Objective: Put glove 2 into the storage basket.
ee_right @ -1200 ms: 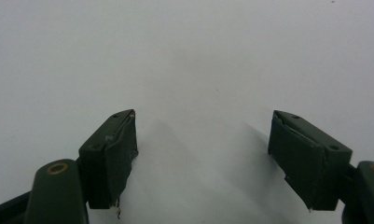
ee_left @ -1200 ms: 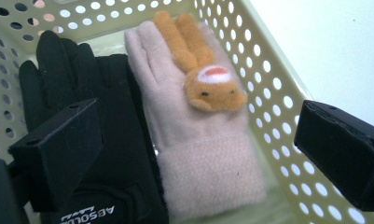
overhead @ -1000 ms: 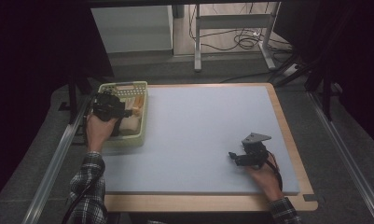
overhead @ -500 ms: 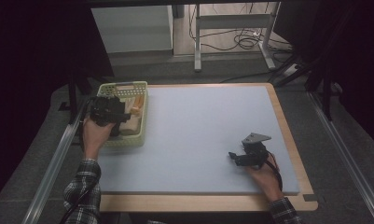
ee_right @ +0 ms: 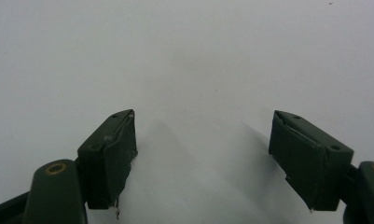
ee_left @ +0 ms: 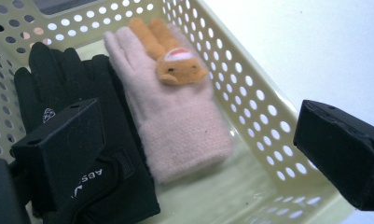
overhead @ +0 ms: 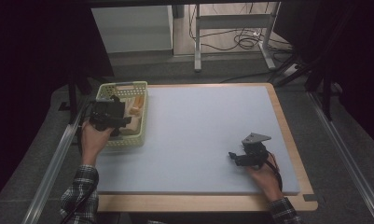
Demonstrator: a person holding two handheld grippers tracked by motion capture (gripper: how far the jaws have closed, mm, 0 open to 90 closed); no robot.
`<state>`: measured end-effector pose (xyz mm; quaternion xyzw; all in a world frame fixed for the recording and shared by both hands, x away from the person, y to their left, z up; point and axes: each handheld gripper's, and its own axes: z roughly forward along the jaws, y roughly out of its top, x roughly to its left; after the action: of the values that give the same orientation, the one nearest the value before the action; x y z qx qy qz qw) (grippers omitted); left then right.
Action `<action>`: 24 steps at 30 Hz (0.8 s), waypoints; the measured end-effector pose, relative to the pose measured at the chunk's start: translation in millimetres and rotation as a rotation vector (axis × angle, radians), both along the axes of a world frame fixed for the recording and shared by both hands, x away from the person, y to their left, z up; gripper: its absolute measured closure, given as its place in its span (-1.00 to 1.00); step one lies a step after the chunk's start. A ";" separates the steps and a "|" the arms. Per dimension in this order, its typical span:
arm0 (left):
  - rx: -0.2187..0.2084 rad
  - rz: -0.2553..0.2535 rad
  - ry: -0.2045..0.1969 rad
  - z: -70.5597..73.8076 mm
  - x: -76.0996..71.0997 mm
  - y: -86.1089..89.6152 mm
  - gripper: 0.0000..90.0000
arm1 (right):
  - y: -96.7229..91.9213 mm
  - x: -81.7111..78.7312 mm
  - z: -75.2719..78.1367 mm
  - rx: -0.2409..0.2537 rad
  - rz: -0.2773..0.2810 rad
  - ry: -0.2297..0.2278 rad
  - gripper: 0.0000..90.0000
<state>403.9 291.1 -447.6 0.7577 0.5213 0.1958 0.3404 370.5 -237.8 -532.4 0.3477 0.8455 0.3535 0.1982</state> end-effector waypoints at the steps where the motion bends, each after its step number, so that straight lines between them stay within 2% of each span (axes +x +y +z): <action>1: -0.004 -0.003 -0.001 0.1 -1.3 -0.7 -0.94 | 0.0 0.0 0.0 0.000 0.000 0.000 -0.49; 9: -0.001 -0.050 -0.021 1.2 -10.9 -10.0 -0.94 | 0.1 -0.3 0.1 0.000 -0.003 0.002 -0.49; 17: 0.011 -0.084 -0.031 2.7 -19.4 -18.7 -0.94 | 0.1 -0.3 0.1 0.000 -0.003 0.002 -0.49; 24: 0.004 -0.110 -0.035 4.0 -28.0 -25.0 -0.94 | 0.2 -0.3 0.1 0.000 -0.002 0.002 -0.49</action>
<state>376.0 266.0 -443.6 0.7824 0.4725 0.1912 0.3579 370.3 -237.7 -532.3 0.3491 0.8452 0.3530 0.1977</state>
